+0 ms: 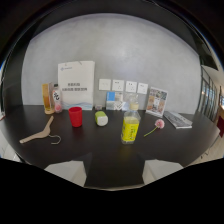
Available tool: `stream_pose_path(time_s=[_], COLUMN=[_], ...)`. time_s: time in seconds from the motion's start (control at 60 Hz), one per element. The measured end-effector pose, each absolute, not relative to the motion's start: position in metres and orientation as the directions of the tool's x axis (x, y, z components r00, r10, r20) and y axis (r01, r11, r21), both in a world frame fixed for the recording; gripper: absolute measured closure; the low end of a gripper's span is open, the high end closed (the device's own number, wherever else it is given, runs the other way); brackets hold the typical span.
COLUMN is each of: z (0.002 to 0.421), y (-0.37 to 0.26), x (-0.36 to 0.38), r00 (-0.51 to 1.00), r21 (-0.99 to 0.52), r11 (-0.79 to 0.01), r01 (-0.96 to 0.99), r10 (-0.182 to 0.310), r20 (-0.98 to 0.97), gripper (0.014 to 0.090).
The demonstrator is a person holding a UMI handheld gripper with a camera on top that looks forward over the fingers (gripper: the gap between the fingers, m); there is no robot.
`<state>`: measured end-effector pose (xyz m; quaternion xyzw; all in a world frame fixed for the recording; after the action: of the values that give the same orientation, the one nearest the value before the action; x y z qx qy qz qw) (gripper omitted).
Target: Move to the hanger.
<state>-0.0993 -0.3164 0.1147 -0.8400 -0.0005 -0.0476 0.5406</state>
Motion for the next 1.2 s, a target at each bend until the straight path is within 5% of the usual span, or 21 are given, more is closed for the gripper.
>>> stream_pose_path(time_s=[0.283, 0.6, 0.833, 1.2], z=[0.104, 0.091, 0.091, 0.064], y=[-0.352, -0.362, -0.335, -0.232], x=[-0.136, -0.275, -0.375, -0.437], r00=[0.990, 0.997, 0.997, 0.997], r21=[-0.896, -0.888, -0.883, -0.861], r11=[-0.438, -0.453, -0.466, -0.504], r01=[0.067, 0.073, 0.057, 0.067], r10=[-0.081, 0.008, 0.072, 0.076], r20=[0.114, 0.078, 0.027, 0.033], gripper=[0.0197, 0.0194, 0.0194, 0.0194])
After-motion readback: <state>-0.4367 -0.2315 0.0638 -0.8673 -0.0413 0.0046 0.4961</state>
